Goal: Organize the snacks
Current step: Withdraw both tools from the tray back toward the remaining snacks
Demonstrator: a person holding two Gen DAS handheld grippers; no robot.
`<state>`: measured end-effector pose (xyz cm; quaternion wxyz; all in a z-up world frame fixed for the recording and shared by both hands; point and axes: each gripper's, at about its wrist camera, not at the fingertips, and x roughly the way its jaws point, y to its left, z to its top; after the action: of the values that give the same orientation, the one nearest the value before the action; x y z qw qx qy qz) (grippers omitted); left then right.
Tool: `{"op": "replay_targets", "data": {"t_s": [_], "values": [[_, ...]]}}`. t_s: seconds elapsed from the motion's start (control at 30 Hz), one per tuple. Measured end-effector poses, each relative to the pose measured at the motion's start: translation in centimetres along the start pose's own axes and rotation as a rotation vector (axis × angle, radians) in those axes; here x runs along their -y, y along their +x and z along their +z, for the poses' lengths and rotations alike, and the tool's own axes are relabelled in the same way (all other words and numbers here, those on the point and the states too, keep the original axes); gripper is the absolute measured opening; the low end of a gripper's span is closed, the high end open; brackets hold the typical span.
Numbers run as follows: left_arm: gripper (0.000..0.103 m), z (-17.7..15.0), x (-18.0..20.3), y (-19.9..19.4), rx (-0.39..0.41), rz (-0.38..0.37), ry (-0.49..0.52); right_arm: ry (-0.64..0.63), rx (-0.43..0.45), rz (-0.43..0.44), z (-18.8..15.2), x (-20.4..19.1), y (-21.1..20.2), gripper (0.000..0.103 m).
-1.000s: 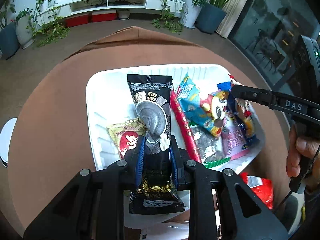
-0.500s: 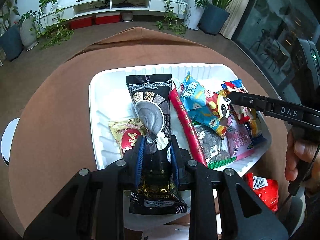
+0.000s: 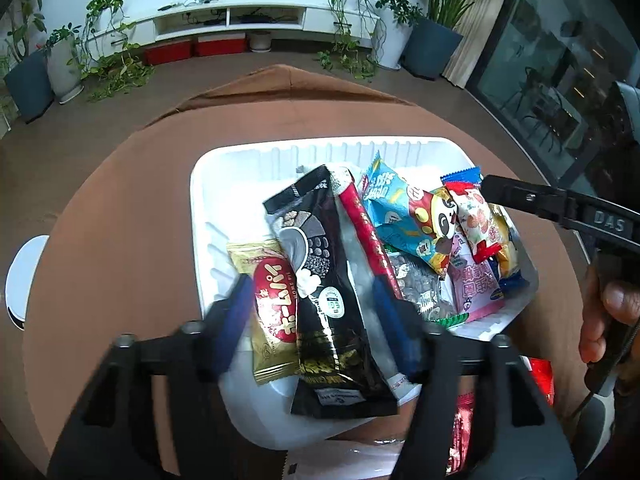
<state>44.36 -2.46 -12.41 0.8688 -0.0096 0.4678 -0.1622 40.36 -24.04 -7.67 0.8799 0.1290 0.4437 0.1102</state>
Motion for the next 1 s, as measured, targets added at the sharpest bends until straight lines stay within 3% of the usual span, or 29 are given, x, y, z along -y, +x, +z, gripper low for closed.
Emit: {"op": "replay_targets", "data": {"t_s": [0.13, 0.27, 0.4, 0.5, 0.57, 0.8, 1.0], "values": [[0.064, -0.1, -0.1, -0.8, 0.014, 0.003, -0.01, -0.002, 0.024, 0.003, -0.1, 0.1, -1.3, 0.065], [0.073, -0.6, -0.1, -2.3, 0.035, 0.008, -0.003, 0.003, 0.043, 0.024, -0.7, 0.4, -2.9, 0.067], [0.09, -1.7, -0.3, -5.0, 0.081, 0.003, -0.009, 0.023, 0.07, 0.07, -2.0, 0.9, -5.2, 0.078], [0.096, -3.0, 0.0, -6.8, 0.097, -0.016, 0.004, 0.021, 0.094, 0.104, -3.8, 1.2, -7.3, 0.083], [0.101, -4.5, 0.5, -8.1, 0.107, -0.021, 0.024, 0.009, 0.104, 0.12, -5.7, 1.2, -8.7, 0.083], [0.101, -10.6, 2.7, -10.7, 0.106, -0.056, 0.043, -0.059, 0.124, 0.141, -13.0, 0.4, -12.2, 0.087], [0.101, -17.0, 4.6, -11.5, 0.085, -0.121, -0.014, -0.166, 0.115, 0.122, -18.3, -1.5, -13.4, 0.087]]}}
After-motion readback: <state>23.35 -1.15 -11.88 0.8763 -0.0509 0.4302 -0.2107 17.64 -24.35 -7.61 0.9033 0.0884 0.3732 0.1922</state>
